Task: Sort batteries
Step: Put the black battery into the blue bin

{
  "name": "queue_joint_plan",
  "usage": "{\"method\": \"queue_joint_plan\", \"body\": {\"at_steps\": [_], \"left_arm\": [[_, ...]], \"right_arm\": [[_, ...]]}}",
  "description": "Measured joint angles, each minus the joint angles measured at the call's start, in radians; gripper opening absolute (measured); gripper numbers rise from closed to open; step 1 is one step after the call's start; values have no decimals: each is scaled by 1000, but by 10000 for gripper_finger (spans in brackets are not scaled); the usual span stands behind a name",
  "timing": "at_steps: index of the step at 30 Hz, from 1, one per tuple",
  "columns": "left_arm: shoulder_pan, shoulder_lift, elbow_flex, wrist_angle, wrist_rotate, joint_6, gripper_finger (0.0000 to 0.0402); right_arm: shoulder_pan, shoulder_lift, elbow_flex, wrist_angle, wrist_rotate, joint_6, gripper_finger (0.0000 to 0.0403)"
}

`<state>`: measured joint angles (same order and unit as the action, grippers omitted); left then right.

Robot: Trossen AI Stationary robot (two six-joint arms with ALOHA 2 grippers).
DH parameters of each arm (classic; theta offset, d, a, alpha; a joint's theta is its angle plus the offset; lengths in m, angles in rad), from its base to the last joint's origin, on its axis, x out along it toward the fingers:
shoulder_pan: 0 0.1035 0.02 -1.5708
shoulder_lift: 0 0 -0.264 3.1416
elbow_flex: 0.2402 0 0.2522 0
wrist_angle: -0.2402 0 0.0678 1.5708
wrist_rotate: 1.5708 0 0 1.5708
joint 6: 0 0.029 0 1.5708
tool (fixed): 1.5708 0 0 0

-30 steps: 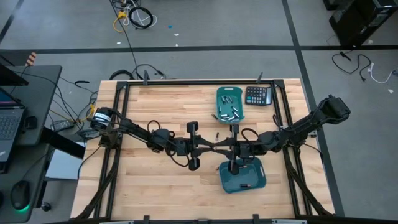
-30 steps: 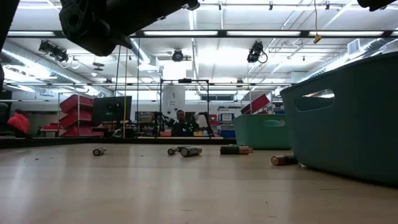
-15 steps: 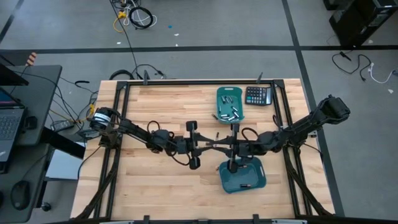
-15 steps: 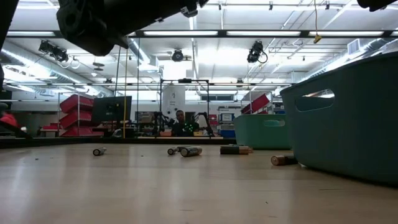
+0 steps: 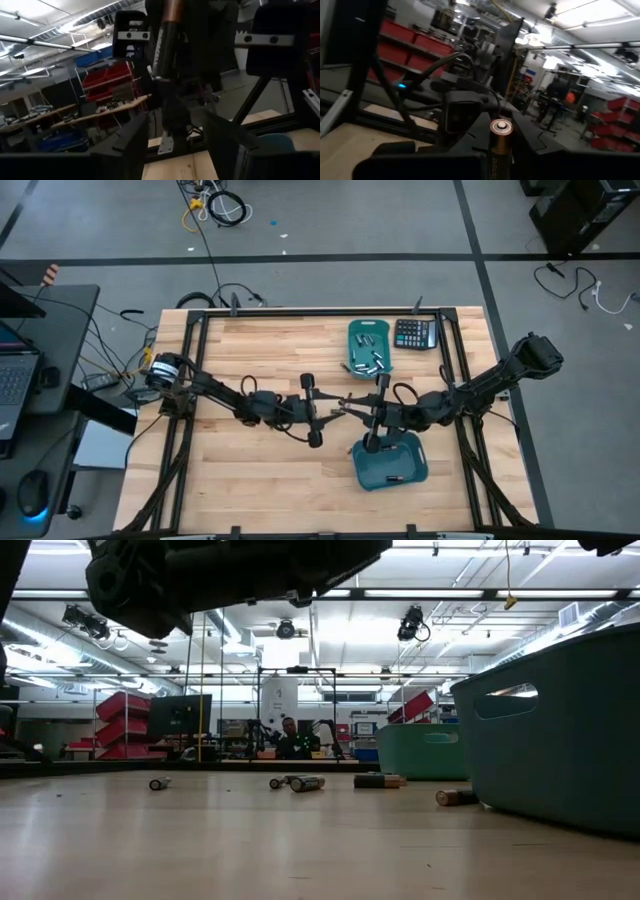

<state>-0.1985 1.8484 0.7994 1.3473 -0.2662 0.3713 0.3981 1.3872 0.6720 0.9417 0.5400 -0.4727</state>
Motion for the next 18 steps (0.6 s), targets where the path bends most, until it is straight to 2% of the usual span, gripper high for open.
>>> {"method": "queue_joint_plan", "body": {"at_steps": [6,10,14,18], "left_arm": [[-14,0,0,-68,-64,4,208],[-20,0,0,-99,-142,14,209],[-33,0,0,-112,-328,12,209],[-53,0,0,-130,-539,53,209]], "right_arm": [[10,-17,0,14,21,27,42],[29,-64,0,-58,54,112,42],[47,-156,0,-304,50,266,42],[63,-252,0,-631,-87,478,42]]}}
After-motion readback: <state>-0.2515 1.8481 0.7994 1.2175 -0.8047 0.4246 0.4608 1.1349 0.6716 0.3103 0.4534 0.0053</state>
